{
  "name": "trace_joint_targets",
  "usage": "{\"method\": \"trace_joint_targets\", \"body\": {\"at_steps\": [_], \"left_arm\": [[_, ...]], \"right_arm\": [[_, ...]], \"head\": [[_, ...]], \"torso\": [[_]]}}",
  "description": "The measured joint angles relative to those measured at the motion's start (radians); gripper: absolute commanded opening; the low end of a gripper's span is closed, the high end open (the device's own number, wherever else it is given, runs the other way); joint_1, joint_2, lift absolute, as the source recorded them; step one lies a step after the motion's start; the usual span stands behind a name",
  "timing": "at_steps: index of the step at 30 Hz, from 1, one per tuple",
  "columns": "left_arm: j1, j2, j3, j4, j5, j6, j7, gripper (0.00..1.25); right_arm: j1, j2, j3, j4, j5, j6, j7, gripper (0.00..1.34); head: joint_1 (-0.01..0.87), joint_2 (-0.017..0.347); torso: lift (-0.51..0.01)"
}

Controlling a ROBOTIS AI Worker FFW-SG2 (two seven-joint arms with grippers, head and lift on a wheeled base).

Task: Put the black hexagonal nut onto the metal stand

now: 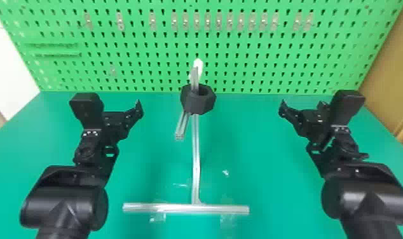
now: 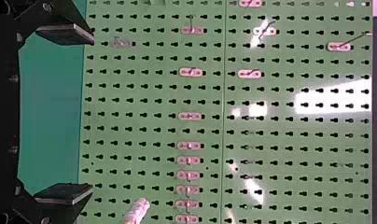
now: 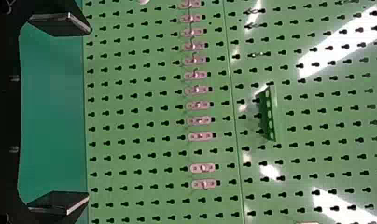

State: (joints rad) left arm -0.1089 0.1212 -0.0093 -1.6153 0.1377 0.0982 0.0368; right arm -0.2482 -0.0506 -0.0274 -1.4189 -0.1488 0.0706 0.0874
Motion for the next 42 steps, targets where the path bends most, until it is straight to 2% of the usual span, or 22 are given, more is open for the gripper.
{"method": "trace_joint_targets", "body": {"at_steps": [42], "left_arm": [[0.003,0.0,0.003,0.0,-0.001,-0.004,0.0,1.09]], "right_arm": [[0.0,-0.002,0.002,-0.001,-0.002,0.0,0.0,1.27]], "head": [[0.693,0.081]], "torso": [[-0.001]]}}
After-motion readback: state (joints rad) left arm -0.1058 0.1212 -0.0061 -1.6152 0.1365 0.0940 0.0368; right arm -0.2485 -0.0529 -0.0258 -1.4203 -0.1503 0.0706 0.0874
